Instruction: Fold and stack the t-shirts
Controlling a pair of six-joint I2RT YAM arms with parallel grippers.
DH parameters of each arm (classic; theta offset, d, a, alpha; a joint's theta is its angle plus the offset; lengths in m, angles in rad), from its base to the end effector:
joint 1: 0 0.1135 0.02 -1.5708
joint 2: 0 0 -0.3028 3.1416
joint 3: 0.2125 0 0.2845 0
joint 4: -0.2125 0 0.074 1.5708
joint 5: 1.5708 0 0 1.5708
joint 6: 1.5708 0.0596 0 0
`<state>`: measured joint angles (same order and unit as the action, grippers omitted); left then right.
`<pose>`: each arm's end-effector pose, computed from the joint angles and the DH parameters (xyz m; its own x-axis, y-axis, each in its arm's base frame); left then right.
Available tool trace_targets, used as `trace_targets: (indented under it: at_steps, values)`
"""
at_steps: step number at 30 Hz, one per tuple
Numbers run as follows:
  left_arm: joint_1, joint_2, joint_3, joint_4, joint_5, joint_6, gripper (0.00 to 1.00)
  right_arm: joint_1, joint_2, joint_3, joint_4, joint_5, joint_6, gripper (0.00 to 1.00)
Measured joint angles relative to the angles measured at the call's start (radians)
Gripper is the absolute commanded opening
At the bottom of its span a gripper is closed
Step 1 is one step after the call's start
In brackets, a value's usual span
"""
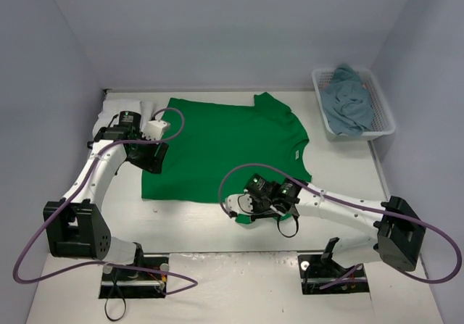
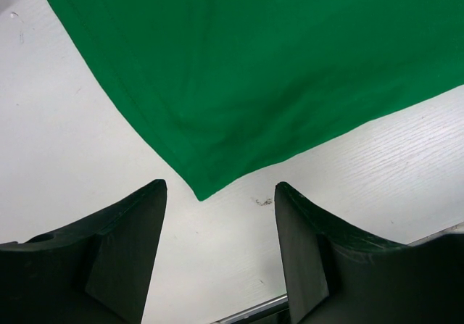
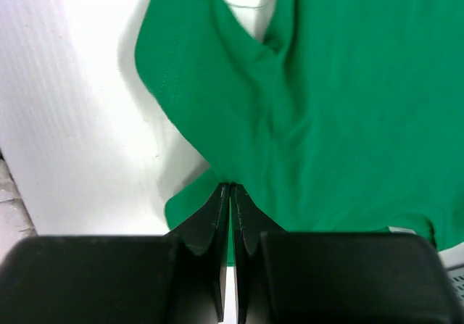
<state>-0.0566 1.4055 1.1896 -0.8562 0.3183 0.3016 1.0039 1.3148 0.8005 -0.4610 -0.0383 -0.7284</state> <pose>0.3156 -0.0366 0.2965 -0.7769 0.3266 -0.5383 0.4545 0.8826 -0.1204 0.1537 0.2458 0.2113 0.2370 -0.8663 -0.4397 -0.9336 -0.0779 -0.3497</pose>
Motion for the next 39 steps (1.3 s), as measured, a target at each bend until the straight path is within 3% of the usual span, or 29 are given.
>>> trace_targets:
  at_steps: [4,10,14,16,19,26,33,39]
  values:
    - [0.0,0.0,-0.001,0.0,0.0,0.0,0.56,-0.062,0.002,0.023,0.0,-0.033,-0.036,0.0]
    - [0.004,0.0,-0.002,0.0,0.002,-0.001,0.56,-0.282,0.076,0.1,0.012,-0.091,-0.13,0.0]
    - [0.006,0.0,-0.005,0.0,0.003,-0.001,0.56,-0.388,0.151,0.129,0.063,-0.097,-0.161,0.11]
    - [0.006,0.0,-0.005,0.0,0.003,-0.001,0.56,-0.413,0.187,0.13,0.088,-0.098,-0.163,0.28]
    - [0.006,0.0,-0.007,0.0,0.003,-0.002,0.56,-0.429,0.229,0.129,0.117,-0.095,-0.157,0.39]
    - [0.007,0.0,-0.011,0.003,0.004,-0.004,0.56,-0.43,0.193,0.113,0.158,-0.089,-0.109,0.33]
    - [0.007,0.012,-0.018,0.01,0.007,-0.004,0.56,-0.42,0.012,0.081,0.096,-0.154,-0.106,0.44]
    - [0.007,0.078,-0.013,0.008,0.019,-0.004,0.56,-0.36,0.035,0.002,0.057,-0.148,-0.13,0.48]
